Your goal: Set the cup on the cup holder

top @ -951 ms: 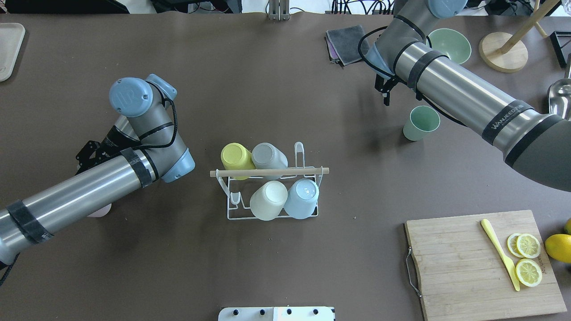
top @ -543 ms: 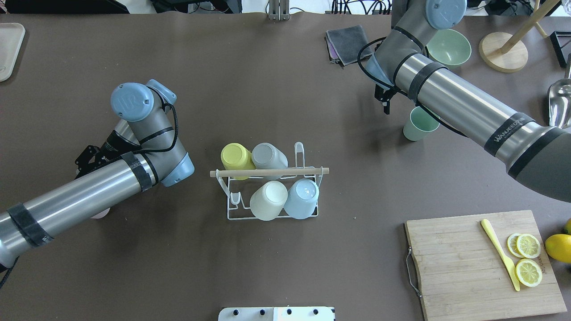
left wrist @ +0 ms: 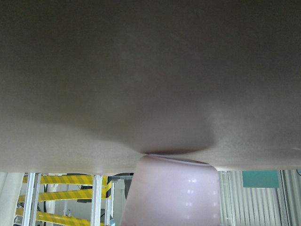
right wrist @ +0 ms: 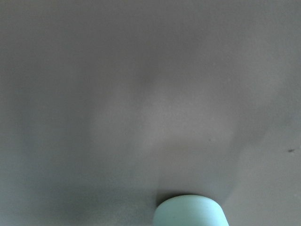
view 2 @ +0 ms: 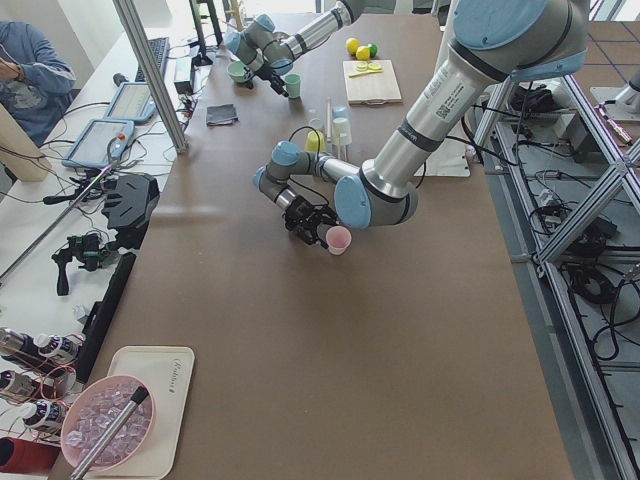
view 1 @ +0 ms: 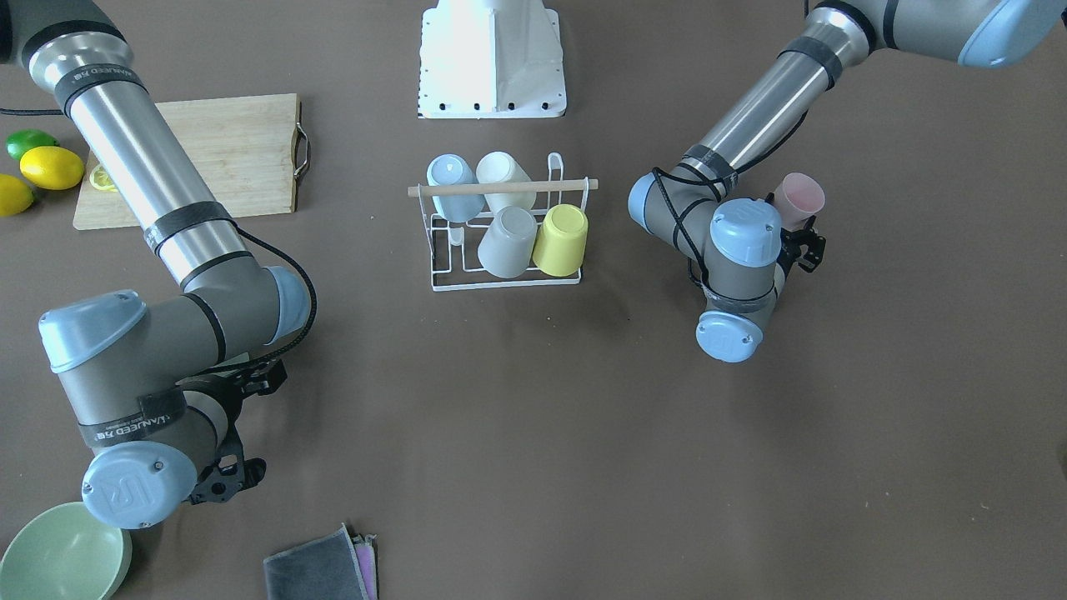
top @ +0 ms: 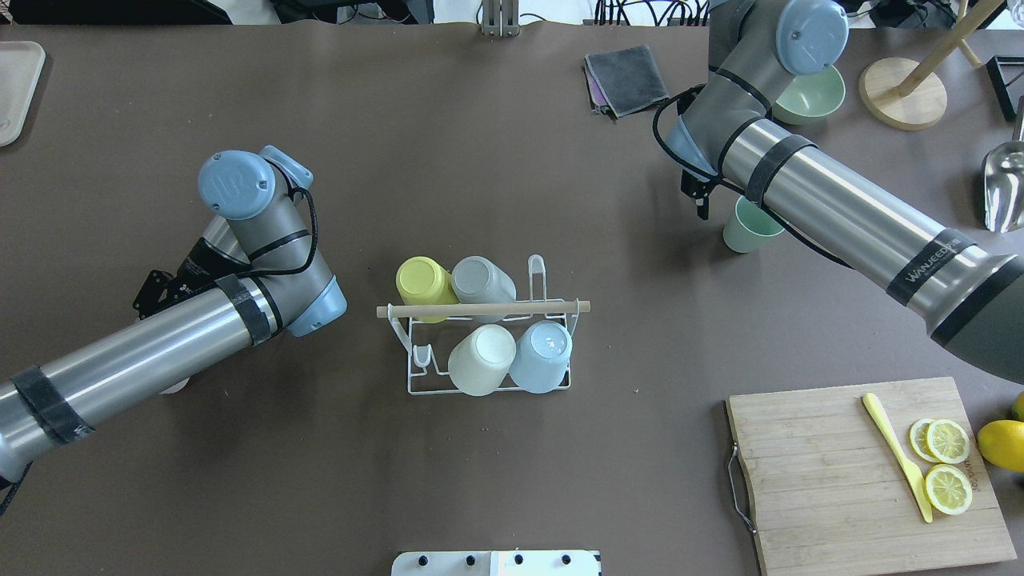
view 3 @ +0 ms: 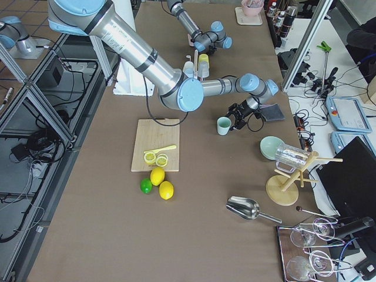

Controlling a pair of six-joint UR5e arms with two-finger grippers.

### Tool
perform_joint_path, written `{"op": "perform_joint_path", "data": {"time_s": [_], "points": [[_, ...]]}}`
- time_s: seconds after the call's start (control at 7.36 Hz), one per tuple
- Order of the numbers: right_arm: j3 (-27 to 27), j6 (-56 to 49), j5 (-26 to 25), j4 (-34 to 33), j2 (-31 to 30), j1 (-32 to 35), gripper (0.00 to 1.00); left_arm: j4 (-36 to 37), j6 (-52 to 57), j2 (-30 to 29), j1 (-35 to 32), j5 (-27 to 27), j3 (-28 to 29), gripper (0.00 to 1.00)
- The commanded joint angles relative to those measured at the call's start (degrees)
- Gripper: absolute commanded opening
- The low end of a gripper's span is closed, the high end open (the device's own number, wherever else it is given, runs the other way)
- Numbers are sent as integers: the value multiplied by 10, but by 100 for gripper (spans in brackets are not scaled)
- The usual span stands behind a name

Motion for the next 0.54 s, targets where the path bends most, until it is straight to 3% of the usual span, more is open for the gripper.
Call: {"op": "perform_joint_path", "data": {"time_s": [0.0,0.41], "points": [[-3,0,-2,0,-5,-11,100,3,-1,15,-20,0,-17,35],[-9,-17,-16,-8,-5,-12,100,-3,-1,65,-108,-34,-138,34]]}}
